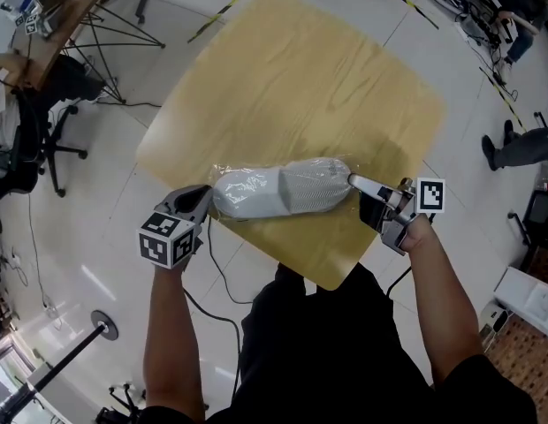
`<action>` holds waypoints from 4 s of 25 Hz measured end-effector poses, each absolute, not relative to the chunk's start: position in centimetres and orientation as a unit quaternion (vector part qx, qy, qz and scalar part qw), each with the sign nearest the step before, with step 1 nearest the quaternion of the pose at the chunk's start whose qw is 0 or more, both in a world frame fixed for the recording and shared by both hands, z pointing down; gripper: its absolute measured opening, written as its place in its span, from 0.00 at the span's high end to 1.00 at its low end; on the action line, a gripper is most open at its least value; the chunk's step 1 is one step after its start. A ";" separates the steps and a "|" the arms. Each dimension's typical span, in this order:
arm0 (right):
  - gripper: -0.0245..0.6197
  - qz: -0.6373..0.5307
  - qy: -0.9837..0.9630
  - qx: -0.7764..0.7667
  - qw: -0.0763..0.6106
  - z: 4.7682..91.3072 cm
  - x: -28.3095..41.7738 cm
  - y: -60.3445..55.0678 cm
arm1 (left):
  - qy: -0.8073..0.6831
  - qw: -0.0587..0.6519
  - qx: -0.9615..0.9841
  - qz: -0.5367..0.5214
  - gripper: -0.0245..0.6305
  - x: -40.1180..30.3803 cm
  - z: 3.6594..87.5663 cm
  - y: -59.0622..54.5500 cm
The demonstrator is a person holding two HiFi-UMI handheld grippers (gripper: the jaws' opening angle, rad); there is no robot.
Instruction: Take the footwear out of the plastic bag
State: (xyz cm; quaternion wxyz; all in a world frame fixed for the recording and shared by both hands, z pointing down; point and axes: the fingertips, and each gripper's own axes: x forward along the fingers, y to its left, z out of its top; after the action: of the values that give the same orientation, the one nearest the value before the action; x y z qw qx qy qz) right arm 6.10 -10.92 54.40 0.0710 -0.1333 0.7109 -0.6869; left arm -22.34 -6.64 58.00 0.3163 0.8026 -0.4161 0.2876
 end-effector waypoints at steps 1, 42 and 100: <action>0.96 -0.697 0.701 -0.126 0.089 54.3 6.2 -10.9 | -0.422 0.314 0.799 0.291 0.95 -22.7 58.0 -6.7; 0.86 -0.740 0.586 -0.287 0.165 57.8 11.3 -17.9 | -0.373 0.314 0.790 0.373 0.95 -20.4 60.5 -12.9; 0.83 -0.517 0.775 -0.320 -0.175 57.2 15.5 -10.7 | -0.176 0.099 0.856 0.477 0.88 -9.7 57.7 -5.2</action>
State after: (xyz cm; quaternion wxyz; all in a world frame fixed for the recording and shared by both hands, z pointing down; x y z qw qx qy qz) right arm 15.46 -10.70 57.20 -0.1745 -0.3201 0.7745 -0.5169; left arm -9.75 -5.20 57.74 0.0988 0.8555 -0.1759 0.4769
